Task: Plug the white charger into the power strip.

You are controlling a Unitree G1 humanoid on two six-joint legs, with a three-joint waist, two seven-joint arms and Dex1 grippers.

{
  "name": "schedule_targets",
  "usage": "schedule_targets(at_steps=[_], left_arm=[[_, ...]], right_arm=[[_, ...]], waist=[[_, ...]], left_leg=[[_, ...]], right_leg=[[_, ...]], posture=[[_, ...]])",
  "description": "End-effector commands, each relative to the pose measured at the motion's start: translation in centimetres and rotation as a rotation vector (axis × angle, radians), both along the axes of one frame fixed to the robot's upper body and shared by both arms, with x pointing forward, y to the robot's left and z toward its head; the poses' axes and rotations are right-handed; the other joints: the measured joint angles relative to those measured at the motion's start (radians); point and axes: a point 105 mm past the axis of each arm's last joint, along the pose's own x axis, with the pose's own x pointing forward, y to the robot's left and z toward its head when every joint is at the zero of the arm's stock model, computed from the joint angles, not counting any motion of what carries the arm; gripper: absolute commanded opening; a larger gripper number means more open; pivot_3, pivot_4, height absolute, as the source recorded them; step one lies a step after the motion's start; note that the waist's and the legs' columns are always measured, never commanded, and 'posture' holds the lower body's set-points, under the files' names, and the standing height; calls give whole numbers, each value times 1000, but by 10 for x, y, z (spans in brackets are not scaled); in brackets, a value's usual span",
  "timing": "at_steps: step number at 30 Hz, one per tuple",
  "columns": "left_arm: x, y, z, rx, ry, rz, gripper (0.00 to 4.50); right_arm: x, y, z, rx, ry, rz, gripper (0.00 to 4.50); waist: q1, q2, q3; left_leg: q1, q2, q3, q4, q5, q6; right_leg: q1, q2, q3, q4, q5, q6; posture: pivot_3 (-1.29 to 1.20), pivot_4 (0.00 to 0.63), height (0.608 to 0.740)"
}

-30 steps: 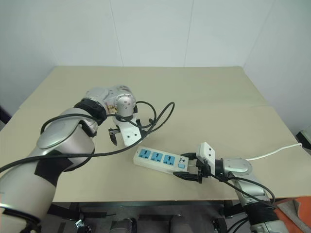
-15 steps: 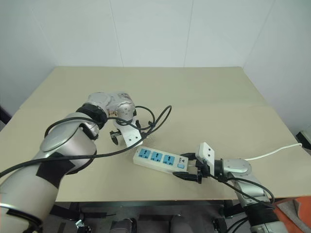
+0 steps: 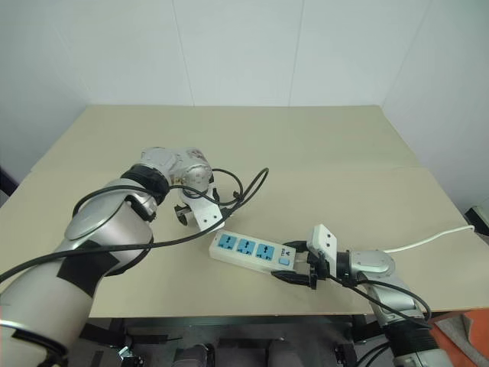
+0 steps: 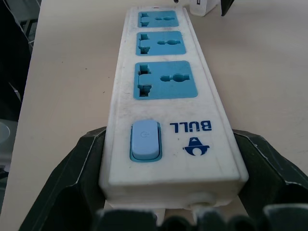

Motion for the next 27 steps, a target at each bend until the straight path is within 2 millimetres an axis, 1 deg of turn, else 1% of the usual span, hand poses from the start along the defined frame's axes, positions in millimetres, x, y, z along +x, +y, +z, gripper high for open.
schedule_targets(at_steps=[1,6,7,11,15,18,21,23,25,27], left_arm=[[0,-1,2,-19,1,18,2924],[0,-4,1,-35,9,26,1200],[0,-4,1,-32,8,25,1005],[1,-7,6,-58,0,28,1008],[4,-18,24,-177,-35,28,1008],[4,-30,54,-356,-35,55,1008],[-3,-36,85,-527,17,53,1008],[-13,-40,108,-705,113,58,1008],[-18,-44,126,-894,176,54,1008],[-22,-50,143,-1149,270,63,1008]], right_arm=[[-2,-1,-5,-30,15,-1,3430],[-1,-1,-4,-32,11,-1,3430],[-1,-1,-4,-32,11,-1,3430],[-2,-1,-4,-33,10,1,3430],[-2,-2,-4,-34,10,4,3430],[0,-3,-2,-38,6,13,3430],[3,-4,2,-36,-2,31,3430],[6,-5,6,-32,-7,55,3430],[10,-6,6,-48,-15,75,3430],[14,-6,4,-85,-33,109,3430]], waist=[[0,0,0],[0,0,0],[0,0,0],[0,0,0],[0,0,0],[0,0,0],[-2,0,0],[-2,0,0],[-2,0,0],[-1,0,0]], left_leg=[[0,0,0,0,0,0],[0,0,0,0,0,0],[0,0,0,0,0,0],[1,0,0,0,0,0],[1,0,0,0,0,0],[1,0,0,0,0,0],[1,0,0,0,0,0],[1,0,0,0,0,0],[1,0,0,0,0,0],[2,0,0,0,0,0]], right_leg=[[0,0,0,0,0,0],[0,0,0,0,0,0],[0,0,0,0,0,0],[0,0,0,0,0,0],[1,0,0,0,0,0],[0,0,0,1,0,0],[0,0,0,0,0,0],[0,0,0,1,0,0],[0,0,0,1,0,0],[1,0,-1,1,0,0]], posture=[[0,150,740],[0,150,740],[0,150,740],[0,150,740],[0,150,740],[0,150,740],[0,150,740],[0,150,740],[0,150,740],[0,150,740]])
